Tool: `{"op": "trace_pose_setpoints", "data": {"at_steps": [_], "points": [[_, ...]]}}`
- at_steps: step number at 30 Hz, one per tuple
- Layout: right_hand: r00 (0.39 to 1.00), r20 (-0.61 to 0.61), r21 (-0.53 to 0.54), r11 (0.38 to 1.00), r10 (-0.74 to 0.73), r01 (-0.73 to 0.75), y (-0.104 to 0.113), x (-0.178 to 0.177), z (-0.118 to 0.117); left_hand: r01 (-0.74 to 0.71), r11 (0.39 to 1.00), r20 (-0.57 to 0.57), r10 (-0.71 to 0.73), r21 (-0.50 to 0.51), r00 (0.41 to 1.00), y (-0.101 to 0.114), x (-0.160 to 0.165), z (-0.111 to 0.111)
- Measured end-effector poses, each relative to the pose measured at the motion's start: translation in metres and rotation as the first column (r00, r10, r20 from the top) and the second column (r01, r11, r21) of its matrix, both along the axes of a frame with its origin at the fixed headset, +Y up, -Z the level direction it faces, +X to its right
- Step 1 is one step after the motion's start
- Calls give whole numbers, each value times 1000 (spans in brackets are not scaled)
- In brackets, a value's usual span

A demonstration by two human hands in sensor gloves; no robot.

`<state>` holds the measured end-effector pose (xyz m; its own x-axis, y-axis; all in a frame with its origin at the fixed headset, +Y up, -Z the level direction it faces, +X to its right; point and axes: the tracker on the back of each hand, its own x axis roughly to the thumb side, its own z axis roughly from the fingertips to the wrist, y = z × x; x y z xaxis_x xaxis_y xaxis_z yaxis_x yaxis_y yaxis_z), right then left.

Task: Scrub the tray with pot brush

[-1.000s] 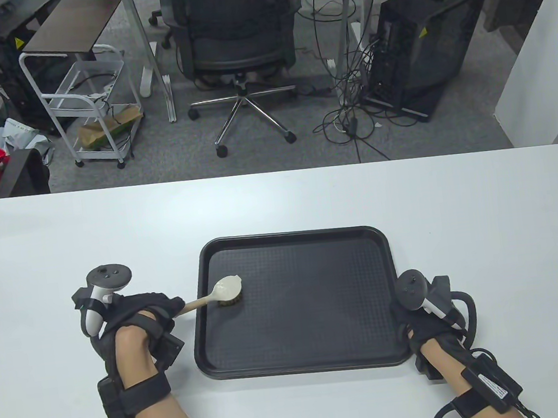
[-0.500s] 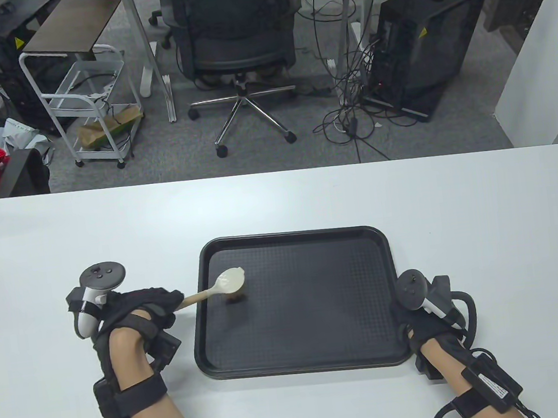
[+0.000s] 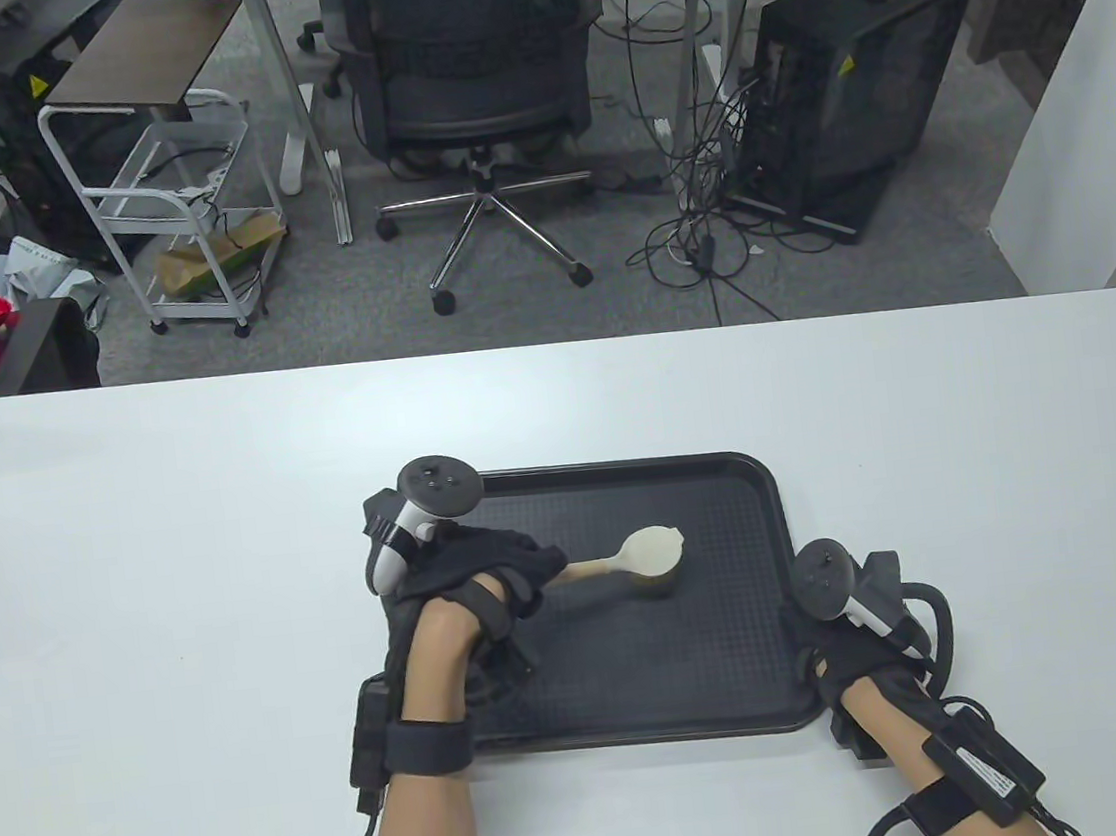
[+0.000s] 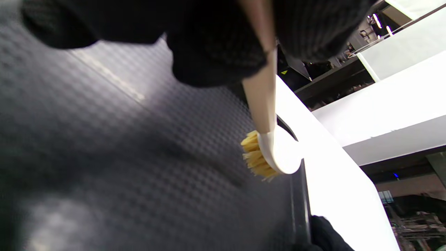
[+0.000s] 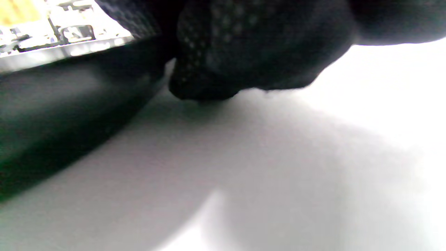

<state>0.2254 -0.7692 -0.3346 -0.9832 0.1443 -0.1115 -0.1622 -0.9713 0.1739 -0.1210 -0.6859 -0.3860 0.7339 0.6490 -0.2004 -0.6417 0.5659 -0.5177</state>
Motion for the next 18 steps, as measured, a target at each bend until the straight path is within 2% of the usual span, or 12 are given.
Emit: {"op": "trace_pose_setpoints", "data": {"at_steps": [4,8,12,18], "points": [[1000,0,1,1000,-1,1,0,0,0,32,999,27,-33,28,999,-5,24,3],[1000,0,3,1000,3,-3,0,0,0,26,1000,73,-26,8,997,-16,49,6],[1000,-1,4,1000,2,-2,0,0,0,-10,998,91,5,59,996,-21,73,8],[1000,-2,4,1000,3,-3,0,0,0,15,999,132,-21,52,991,-31,92,11]]}}
